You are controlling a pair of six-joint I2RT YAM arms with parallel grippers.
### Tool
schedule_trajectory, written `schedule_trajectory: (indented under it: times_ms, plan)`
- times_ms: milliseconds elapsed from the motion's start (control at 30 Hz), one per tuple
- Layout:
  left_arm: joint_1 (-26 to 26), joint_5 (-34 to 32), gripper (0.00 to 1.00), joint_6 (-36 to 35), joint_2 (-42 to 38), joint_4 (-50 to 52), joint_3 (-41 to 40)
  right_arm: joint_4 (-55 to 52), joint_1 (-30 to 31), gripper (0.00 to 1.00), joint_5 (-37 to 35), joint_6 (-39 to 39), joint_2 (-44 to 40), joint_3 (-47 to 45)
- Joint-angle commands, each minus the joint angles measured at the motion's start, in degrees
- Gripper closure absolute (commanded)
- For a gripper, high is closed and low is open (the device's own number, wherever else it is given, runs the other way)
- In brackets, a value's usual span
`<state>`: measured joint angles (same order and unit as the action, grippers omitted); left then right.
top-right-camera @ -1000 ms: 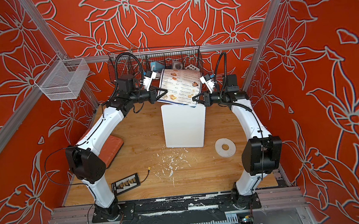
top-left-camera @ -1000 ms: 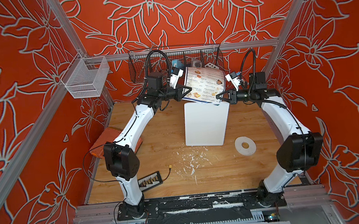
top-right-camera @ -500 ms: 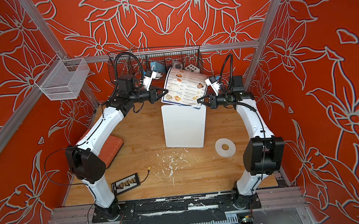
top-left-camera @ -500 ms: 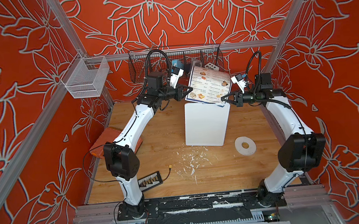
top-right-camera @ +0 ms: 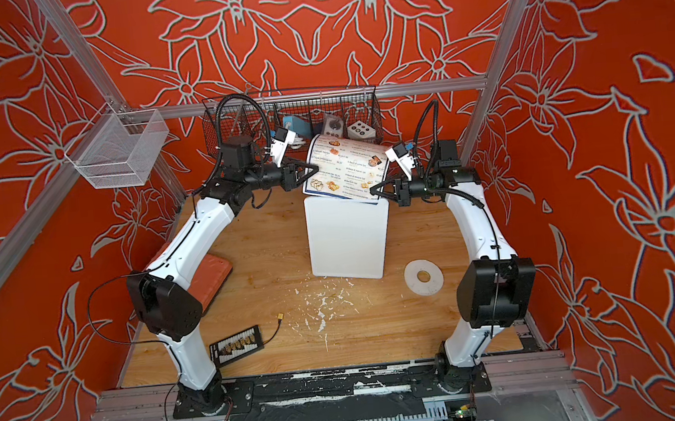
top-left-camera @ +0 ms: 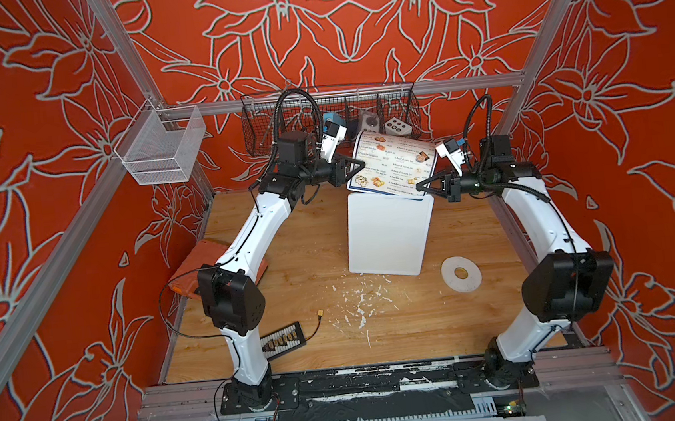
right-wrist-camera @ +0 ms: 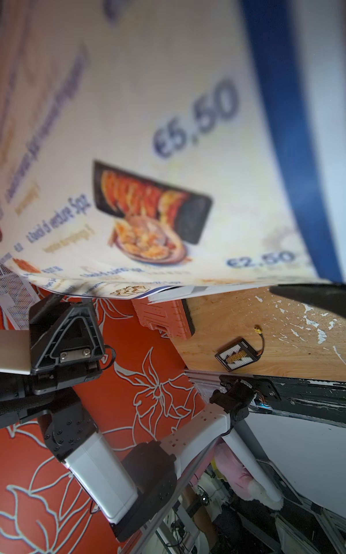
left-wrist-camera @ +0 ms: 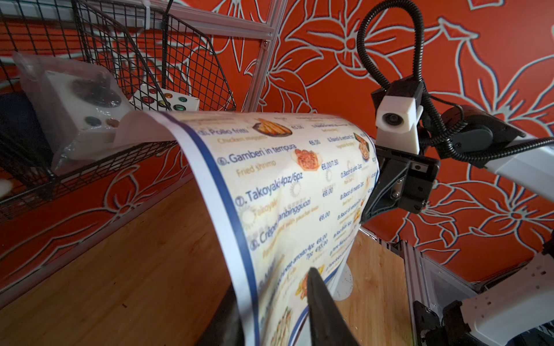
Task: Insert the menus into the narrow rack
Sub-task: Insert the menu into the narrow rack.
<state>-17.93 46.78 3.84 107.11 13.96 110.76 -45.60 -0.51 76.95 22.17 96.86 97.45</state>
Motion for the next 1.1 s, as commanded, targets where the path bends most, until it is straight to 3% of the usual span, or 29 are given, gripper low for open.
schedule_trajectory:
  times_ms: [0,167,500,567,733,900,1067]
  plan:
    - [-0.27,2.17,0.69,-1.44,1.78,1.28,1.73,-8.62,-0.31,0.97,1.17,8.23,1.8,3.52]
    - [-0.27,3.08,0.68,-1.55,2.77,1.58,2.85,-17.2,-1.19,0.97,0.3,13.97,3.4,7.21]
    - [-0.61,5.63,0.66,-1.27,4.97,2.2,5.16,-16.72,-2.27,0.96,1.51,14.06,2.98,4.81]
    - [-0.61,5.98,0.61,-1.63,5.69,3.06,6.12,-16.54,-2.31,0.96,1.88,14.14,2.81,4.57]
    - [-0.68,7.94,0.57,-2.15,6.78,3.69,6.62,-12.78,-2.33,0.96,1.61,11.56,2.28,2.98]
    - [-0.79,8.24,0.64,-3.72,7.08,4.77,6.98,-10.01,-2.97,0.96,0.87,8.67,2.26,2.75]
    - [-0.79,8.67,0.62,-3.85,7.3,4.73,8.47,-8.77,-4.17,0.95,1.41,6.58,1.93,2.77]
